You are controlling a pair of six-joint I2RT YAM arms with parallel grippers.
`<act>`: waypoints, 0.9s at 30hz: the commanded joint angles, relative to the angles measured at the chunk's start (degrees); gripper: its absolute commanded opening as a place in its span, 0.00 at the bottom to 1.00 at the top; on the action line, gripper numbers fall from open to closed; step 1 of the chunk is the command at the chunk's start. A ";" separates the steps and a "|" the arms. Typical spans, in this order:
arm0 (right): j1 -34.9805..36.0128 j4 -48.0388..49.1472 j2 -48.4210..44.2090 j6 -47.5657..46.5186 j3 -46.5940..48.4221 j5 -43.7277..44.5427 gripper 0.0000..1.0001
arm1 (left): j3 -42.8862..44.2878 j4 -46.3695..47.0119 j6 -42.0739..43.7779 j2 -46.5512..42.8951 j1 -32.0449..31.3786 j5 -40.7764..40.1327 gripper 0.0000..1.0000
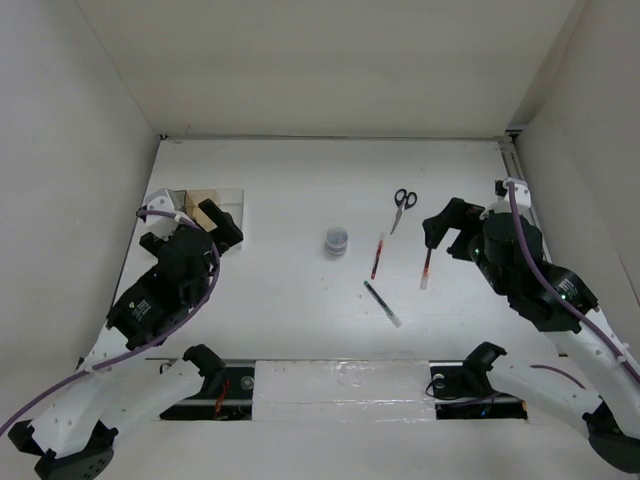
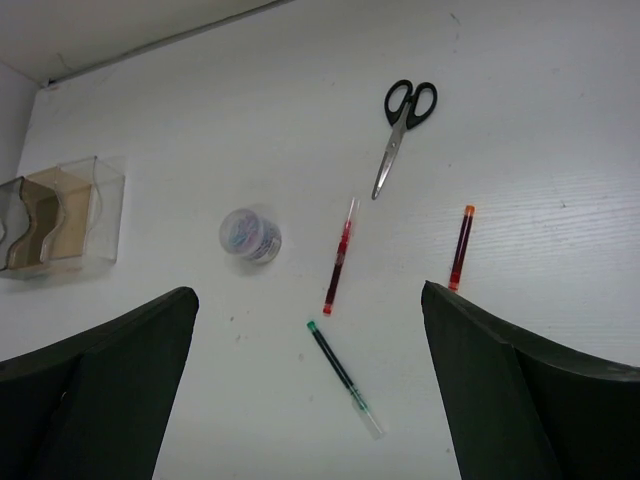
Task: Sort the stationery into containers
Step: Pick up the stationery from the center of the board.
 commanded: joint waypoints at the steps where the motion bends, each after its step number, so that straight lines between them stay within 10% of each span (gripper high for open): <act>1: 0.22 0.90 0.40 0.98 2.35 2.12 1.00 | 0.23 1.39 0.21 1.11 0.18 -0.58 1.00; 11: 0.22 1.61 -2.94 0.98 0.77 2.12 1.00 | 2.43 3.92 2.23 5.68 0.18 9.42 1.00; 16: 0.22 3.53 -4.17 0.98 -0.55 -0.69 1.00 | 4.89 10.51 -1.89 22.10 -2.27 23.84 1.00; 27: 0.74 9.51 -1.89 2.03 -4.23 -11.76 1.00 | 15.61 17.30 -2.07 53.49 -4.13 26.66 1.00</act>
